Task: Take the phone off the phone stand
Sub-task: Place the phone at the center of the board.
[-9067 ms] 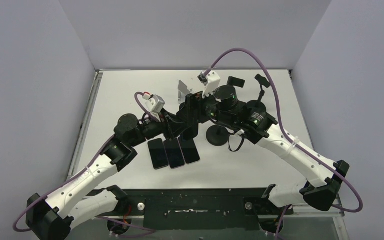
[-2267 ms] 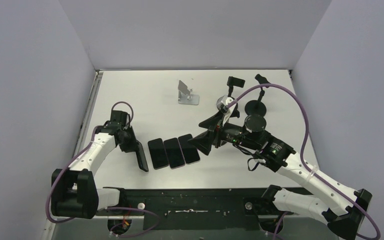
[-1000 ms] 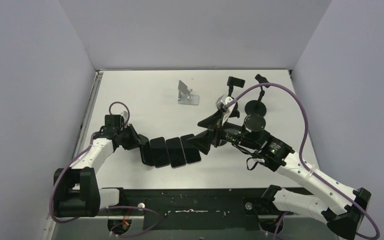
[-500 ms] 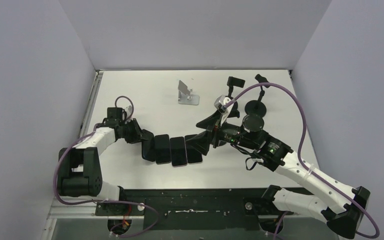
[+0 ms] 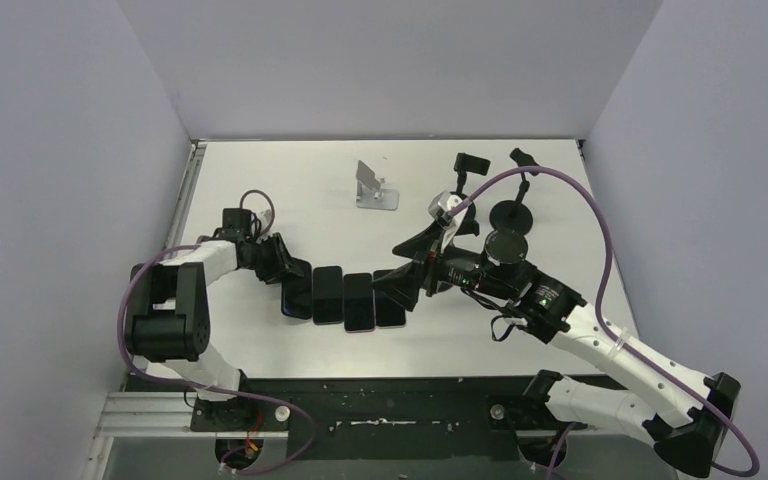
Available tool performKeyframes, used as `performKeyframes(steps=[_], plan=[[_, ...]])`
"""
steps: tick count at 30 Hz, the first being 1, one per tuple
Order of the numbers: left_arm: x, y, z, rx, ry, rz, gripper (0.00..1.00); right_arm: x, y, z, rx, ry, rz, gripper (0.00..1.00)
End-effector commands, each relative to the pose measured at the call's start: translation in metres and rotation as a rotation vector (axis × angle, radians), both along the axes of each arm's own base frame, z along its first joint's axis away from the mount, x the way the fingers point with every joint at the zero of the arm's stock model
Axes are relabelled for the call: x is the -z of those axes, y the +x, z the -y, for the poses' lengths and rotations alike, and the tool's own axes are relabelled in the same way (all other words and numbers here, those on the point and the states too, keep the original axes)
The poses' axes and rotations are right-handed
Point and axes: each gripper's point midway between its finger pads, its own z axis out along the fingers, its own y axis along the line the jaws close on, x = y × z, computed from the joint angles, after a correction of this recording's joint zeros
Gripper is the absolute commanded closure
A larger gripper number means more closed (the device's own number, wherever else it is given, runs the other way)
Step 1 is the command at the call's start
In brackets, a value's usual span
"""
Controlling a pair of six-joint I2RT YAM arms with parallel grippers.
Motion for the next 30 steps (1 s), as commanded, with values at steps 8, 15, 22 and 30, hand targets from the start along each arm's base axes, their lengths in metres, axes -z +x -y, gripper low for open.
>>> performKeyframes(steps=[8, 15, 22, 30], plan=[[0.063, -0.023, -0.051, -0.063, 0.338, -0.127, 0.64, -0.009, -0.002, 0.008, 0.03, 0.024, 0.03, 0.0], [0.055, -0.022, -0.076, -0.125, 0.461, -0.123, 0.57, -0.009, -0.002, 0.009, 0.033, 0.024, 0.029, 0.0], [0.046, -0.021, -0.091, -0.179, 0.53, -0.112, 0.56, -0.007, -0.002, 0.01, 0.037, 0.023, 0.026, 0.0], [0.049, -0.026, -0.08, -0.148, 0.496, -0.115, 0.56, -0.005, -0.001, 0.008, 0.034, 0.024, 0.02, 0.0]])
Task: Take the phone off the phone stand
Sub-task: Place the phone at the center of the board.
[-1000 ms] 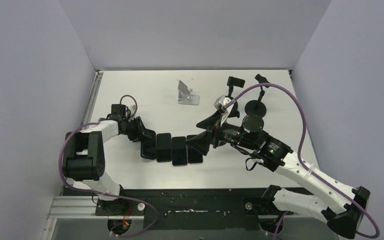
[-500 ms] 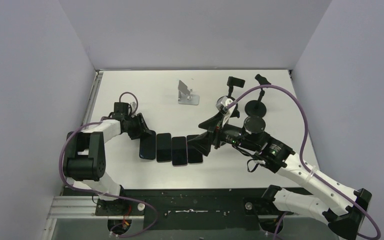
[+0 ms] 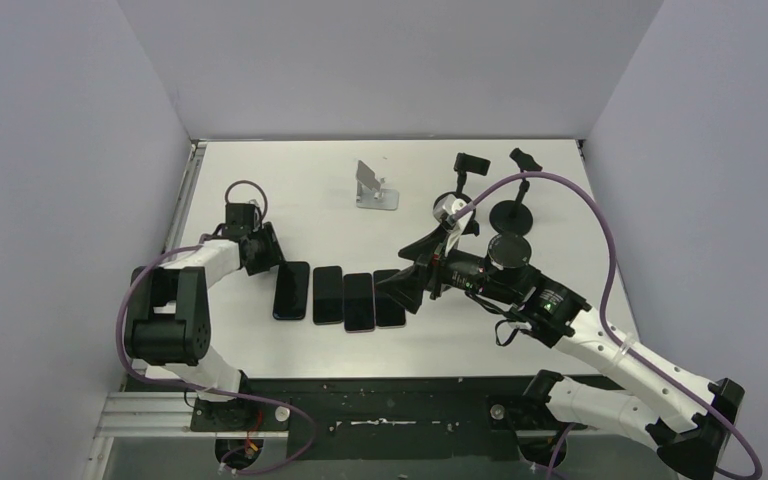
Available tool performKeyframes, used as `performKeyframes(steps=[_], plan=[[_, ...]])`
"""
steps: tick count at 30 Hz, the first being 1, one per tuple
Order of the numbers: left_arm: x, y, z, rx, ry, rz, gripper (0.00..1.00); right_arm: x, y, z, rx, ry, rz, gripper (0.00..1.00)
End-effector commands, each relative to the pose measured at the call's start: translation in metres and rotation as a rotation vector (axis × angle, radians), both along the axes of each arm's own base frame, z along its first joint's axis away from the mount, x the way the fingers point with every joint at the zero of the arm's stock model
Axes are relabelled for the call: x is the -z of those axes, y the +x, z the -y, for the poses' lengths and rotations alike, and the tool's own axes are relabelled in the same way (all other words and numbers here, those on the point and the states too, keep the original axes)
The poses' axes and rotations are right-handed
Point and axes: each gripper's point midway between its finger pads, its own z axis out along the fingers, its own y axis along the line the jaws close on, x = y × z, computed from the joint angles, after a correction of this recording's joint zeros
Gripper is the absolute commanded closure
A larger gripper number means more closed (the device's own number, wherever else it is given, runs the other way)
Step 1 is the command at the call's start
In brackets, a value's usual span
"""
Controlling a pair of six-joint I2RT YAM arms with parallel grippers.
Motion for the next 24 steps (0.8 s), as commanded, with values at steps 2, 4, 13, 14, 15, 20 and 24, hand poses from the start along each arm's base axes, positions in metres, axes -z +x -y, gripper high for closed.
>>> performKeyframes(steps=[2, 4, 13, 14, 15, 20, 24], plan=[[0.049, -0.066, -0.019, 0.004, 0.119, -0.257, 0.56, -0.013, -0.001, -0.002, -0.001, 0.041, 0.027, 0.0], [0.051, -0.067, -0.012, 0.022, 0.112, -0.263, 0.56, -0.013, -0.001, -0.003, -0.003, 0.043, 0.026, 0.0], [0.051, -0.074, 0.012, 0.083, 0.065, -0.272, 0.56, -0.013, -0.001, -0.003, -0.003, 0.047, 0.015, 0.0], [0.05, -0.074, 0.013, 0.079, 0.062, -0.267, 0.56, -0.013, -0.001, -0.003, -0.003, 0.049, 0.015, 0.0], [0.048, -0.074, 0.018, 0.08, 0.034, -0.267, 0.56, -0.013, -0.001, -0.003, -0.003, 0.049, 0.013, 0.0], [0.043, -0.086, 0.027, 0.04, -0.028, -0.278, 0.56, -0.012, -0.001, -0.005, -0.003, 0.05, 0.009, 0.0], [0.042, -0.102, 0.029, -0.014, -0.052, -0.29, 0.53, -0.011, -0.001, -0.006, -0.005, 0.053, 0.002, 0.0]])
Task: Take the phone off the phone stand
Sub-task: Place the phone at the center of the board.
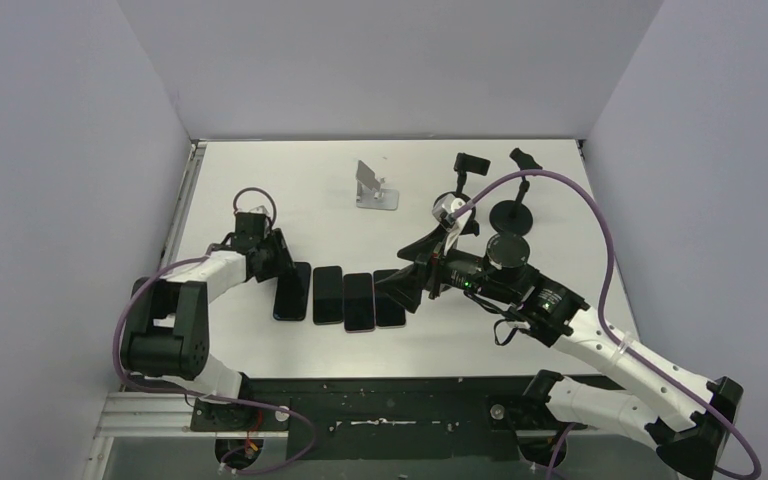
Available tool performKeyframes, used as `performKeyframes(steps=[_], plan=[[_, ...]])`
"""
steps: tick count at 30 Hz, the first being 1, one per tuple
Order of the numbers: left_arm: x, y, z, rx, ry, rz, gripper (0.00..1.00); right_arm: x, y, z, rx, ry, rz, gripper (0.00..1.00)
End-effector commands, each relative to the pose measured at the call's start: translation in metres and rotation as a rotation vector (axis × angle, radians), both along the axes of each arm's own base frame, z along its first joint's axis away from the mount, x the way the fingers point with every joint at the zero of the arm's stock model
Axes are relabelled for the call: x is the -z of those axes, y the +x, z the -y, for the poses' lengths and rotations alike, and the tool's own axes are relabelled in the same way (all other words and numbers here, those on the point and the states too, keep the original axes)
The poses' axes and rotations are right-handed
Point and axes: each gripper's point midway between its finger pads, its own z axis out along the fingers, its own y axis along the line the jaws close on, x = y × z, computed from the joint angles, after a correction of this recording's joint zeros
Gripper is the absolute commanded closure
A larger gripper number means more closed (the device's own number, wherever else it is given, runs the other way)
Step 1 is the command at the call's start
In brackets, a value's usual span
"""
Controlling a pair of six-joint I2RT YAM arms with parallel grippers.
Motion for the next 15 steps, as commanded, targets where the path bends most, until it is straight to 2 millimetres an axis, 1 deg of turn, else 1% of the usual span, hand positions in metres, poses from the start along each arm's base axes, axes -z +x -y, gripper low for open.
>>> performKeyframes(steps=[1, 5, 8, 12, 15], plan=[[0.042, -0.091, 0.004, -0.04, -0.034, -0.31, 0.53, -0.011, -0.001, -0.004, -0.007, 0.043, 0.021, 0.0], [0.038, -0.089, 0.007, -0.047, -0.054, -0.294, 0.52, -0.008, -0.002, -0.006, -0.011, 0.039, 0.009, 0.0], [0.034, -0.089, 0.01, -0.052, -0.07, -0.289, 0.52, -0.01, -0.002, -0.006, -0.01, 0.043, 0.01, 0.0], [0.028, -0.088, 0.018, -0.072, -0.112, -0.269, 0.52, -0.01, -0.002, -0.005, -0.005, 0.045, 0.009, 0.0], [0.027, -0.092, 0.028, -0.092, -0.146, -0.263, 0.52, -0.011, -0.002, -0.006, -0.006, 0.046, 0.007, 0.0]])
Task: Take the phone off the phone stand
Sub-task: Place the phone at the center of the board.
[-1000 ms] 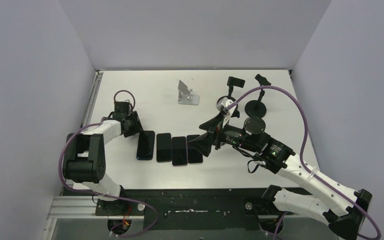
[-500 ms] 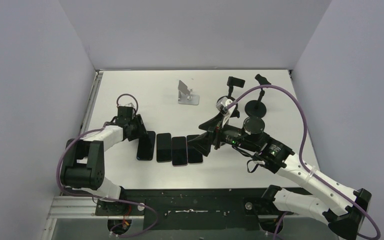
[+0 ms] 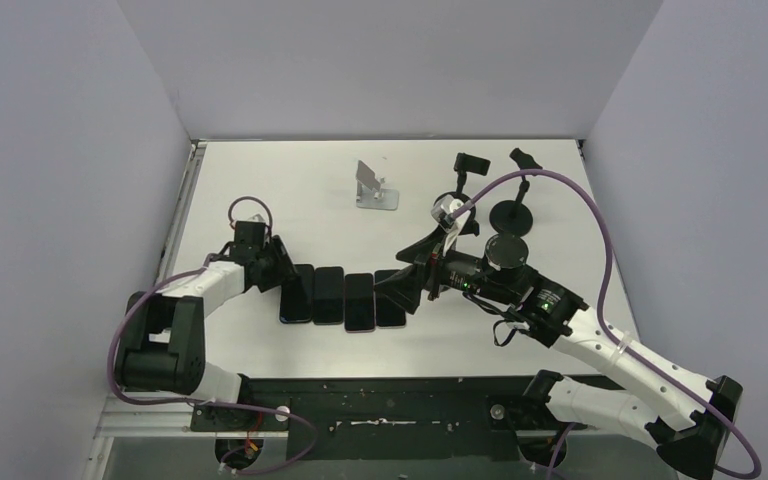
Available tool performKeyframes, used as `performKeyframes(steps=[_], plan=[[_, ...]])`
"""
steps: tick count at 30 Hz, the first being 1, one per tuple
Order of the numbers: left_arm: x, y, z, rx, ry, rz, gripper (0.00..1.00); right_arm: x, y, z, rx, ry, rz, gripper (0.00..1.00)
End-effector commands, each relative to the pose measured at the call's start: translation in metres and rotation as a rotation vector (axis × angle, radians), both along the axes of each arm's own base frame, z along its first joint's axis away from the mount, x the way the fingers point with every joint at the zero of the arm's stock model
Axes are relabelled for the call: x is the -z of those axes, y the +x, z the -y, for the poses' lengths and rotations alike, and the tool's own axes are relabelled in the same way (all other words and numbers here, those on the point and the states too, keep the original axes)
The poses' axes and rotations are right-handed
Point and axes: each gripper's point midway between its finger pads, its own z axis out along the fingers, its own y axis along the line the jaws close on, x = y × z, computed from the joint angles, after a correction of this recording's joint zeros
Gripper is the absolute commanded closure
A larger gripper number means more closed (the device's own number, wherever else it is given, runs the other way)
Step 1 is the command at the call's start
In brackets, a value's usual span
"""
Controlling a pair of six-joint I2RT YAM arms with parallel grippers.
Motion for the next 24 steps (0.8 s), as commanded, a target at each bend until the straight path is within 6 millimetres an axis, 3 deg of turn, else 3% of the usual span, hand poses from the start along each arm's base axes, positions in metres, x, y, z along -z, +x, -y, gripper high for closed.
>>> performKeyframes(steps=[1, 4, 7, 11, 16, 21, 24], plan=[[0.031, -0.071, 0.021, -0.01, -0.07, -0.248, 0.52, -0.013, 0.001, -0.004, 0.002, 0.042, 0.028, 0.0], [0.028, -0.071, 0.021, -0.032, -0.068, -0.233, 0.52, -0.014, 0.001, -0.004, 0.002, 0.044, 0.03, 0.0], [0.02, -0.065, 0.006, -0.068, -0.004, -0.211, 0.51, -0.016, 0.002, -0.003, 0.007, 0.047, 0.037, 0.0], [-0.01, -0.044, -0.02, -0.114, 0.094, -0.123, 0.48, -0.019, 0.007, 0.003, 0.056, 0.033, 0.052, 0.0], [-0.08, -0.001, -0.033, -0.106, 0.206, 0.114, 0.45, -0.022, 0.039, 0.035, 0.3, -0.034, 0.083, 0.0], [-0.159, 0.029, -0.01, -0.013, 0.236, 0.471, 0.41, -0.017, 0.088, 0.105, 0.758, -0.197, 0.089, 0.0], [-0.192, 0.038, 0.0, 0.03, 0.223, 0.636, 0.37, -0.014, 0.101, 0.128, 0.871, -0.275, 0.07, 0.02]])
